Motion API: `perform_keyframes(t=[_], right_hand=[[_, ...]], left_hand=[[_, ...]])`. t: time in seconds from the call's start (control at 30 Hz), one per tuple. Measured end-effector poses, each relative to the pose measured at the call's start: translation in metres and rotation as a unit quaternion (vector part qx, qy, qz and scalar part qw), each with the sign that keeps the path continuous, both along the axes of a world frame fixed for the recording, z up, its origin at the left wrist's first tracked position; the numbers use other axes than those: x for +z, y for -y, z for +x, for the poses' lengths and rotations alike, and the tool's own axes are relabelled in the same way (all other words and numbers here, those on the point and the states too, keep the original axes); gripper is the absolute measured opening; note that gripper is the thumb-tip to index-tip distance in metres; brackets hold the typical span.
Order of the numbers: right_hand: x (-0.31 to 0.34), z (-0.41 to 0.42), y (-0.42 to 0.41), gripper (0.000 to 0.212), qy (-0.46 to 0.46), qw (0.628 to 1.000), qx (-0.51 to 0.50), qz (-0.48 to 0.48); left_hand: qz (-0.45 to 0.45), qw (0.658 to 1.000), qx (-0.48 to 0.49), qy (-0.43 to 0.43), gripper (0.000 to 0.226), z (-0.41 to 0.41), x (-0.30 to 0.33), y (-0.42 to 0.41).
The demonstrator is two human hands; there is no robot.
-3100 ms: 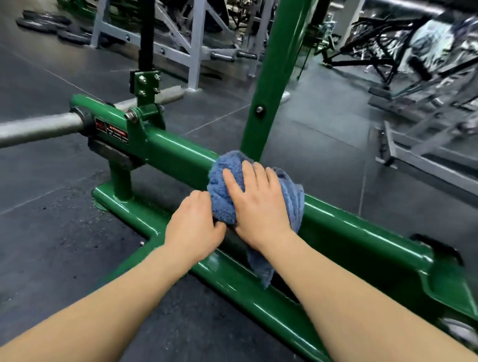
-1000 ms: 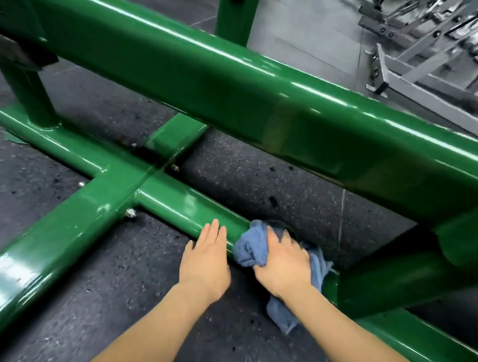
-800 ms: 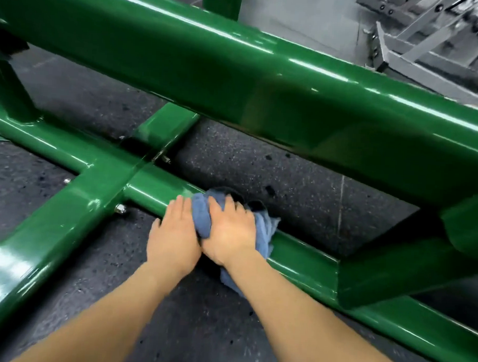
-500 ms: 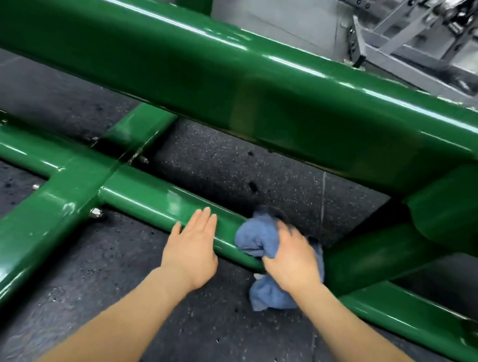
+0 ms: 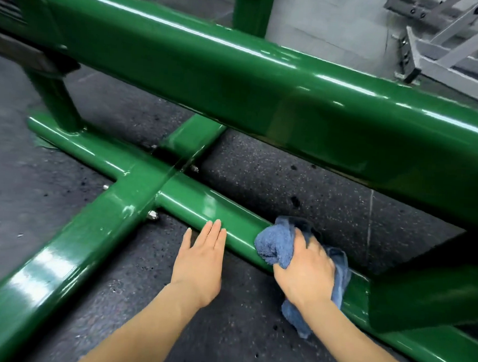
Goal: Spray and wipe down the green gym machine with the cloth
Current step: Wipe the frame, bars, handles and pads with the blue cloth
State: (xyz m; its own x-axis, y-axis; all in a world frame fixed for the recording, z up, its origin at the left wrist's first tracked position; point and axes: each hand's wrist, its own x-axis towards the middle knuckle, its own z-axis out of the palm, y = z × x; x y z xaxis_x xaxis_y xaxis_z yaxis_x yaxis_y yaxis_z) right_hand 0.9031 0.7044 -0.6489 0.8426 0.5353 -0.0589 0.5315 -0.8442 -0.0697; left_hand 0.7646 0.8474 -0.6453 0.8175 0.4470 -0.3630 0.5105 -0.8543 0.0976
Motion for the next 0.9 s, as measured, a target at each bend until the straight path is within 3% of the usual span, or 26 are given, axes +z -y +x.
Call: perform_keyframes(t=[0.17,0.5,0.67,0.9], right_hand=[[0.0,-0.018,-0.084,0.076,-0.028,0.997,0.073,-0.022],[0.008,-0.044,-0.224,0.076,-0.057,0.982,0.172,-0.044],[0.009,-0.043,-0.215,0.077,-0.048,0.954,0.291,-0.049],[-0.011,-0.038,-0.126,0.062,0.052,0.968,0.244,0.005]], left_hand=[[0.013,0.999,0.033,-0.006,0.08,-0.022,-0.003,-0.032],[0.037,0.994,0.098,-0.036,0.076,-0.066,-0.002,-0.09],[0.039,0.991,0.121,-0.047,0.077,-0.074,0.0,-0.094],[0.039,0.992,0.109,-0.059,0.077,-0.069,0.003,-0.082]])
